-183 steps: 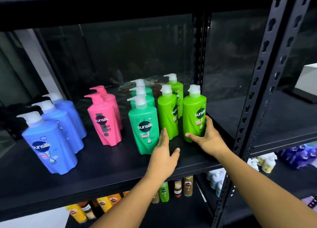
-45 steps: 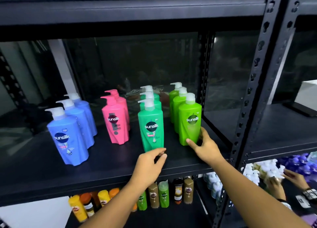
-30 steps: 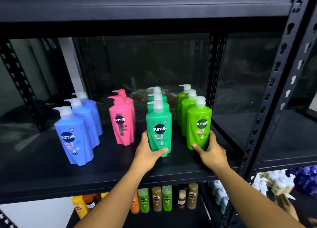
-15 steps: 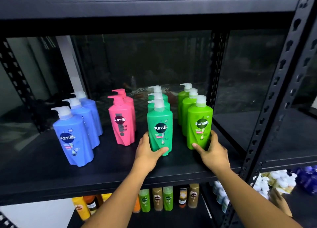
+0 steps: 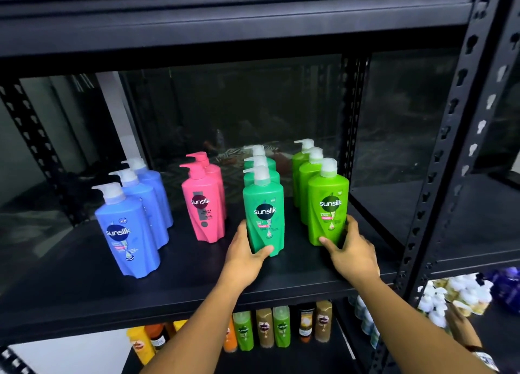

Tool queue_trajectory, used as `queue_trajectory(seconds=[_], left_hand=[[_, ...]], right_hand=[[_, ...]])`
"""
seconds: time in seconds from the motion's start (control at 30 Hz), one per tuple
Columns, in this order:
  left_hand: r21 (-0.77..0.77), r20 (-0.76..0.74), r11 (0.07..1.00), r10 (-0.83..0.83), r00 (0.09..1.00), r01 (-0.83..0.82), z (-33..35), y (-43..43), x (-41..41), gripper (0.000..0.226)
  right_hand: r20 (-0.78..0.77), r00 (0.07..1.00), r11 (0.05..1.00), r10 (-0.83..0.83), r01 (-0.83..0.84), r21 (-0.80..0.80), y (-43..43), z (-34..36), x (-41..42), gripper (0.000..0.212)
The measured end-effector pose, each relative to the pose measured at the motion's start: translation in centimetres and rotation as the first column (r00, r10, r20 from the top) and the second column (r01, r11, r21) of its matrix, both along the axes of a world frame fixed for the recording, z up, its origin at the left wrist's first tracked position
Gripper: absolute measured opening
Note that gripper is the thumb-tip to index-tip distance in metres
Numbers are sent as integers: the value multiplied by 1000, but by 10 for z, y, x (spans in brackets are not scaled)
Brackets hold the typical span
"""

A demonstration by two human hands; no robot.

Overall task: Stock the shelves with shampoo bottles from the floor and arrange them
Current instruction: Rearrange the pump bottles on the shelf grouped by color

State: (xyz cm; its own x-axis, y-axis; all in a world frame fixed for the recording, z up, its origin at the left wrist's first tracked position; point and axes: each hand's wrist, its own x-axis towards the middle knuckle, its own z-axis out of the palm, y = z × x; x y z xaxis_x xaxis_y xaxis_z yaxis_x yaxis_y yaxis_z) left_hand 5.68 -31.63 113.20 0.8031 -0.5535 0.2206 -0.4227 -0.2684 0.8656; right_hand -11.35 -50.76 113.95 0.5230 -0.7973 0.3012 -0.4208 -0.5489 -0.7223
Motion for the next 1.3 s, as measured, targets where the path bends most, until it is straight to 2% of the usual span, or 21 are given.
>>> queue_trajectory(seconds=[0.47, 0.73, 0.83, 0.93, 1.07, 1.2, 1.3], left_hand=[[-11, -85, 1000, -13, 996, 12, -8, -3, 10, 81], [38, -39, 999, -4, 999, 5, -5, 1, 4, 77], [94, 35, 996, 8, 999, -11, 2, 5, -7, 71], [187, 128, 982, -3, 992, -21, 5, 12, -17, 78], [383, 181, 924, -77, 980, 2, 3, 24, -17, 96], [490, 208, 871, -157, 965, 36, 4, 36, -18, 93], [546, 198, 836, -192, 961, 55, 6, 45, -21, 86]], right_hand=[[5, 1000, 1000, -3, 3, 0, -3, -2, 2, 78], [-4, 1000, 1000, -8, 8, 8, -5, -6, 1, 84], [-26, 1000, 1000, -8, 8, -2, -3, -5, -2, 88], [-77, 997, 992, -8, -2, -130, 7, -4, -11, 90], [-111, 994, 965, 21, -49, -258, 22, -14, -27, 76], [-144, 989, 908, 19, -78, -412, 34, -33, -31, 47], [-176, 984, 887, 38, -115, -448, 48, -37, -29, 53]])
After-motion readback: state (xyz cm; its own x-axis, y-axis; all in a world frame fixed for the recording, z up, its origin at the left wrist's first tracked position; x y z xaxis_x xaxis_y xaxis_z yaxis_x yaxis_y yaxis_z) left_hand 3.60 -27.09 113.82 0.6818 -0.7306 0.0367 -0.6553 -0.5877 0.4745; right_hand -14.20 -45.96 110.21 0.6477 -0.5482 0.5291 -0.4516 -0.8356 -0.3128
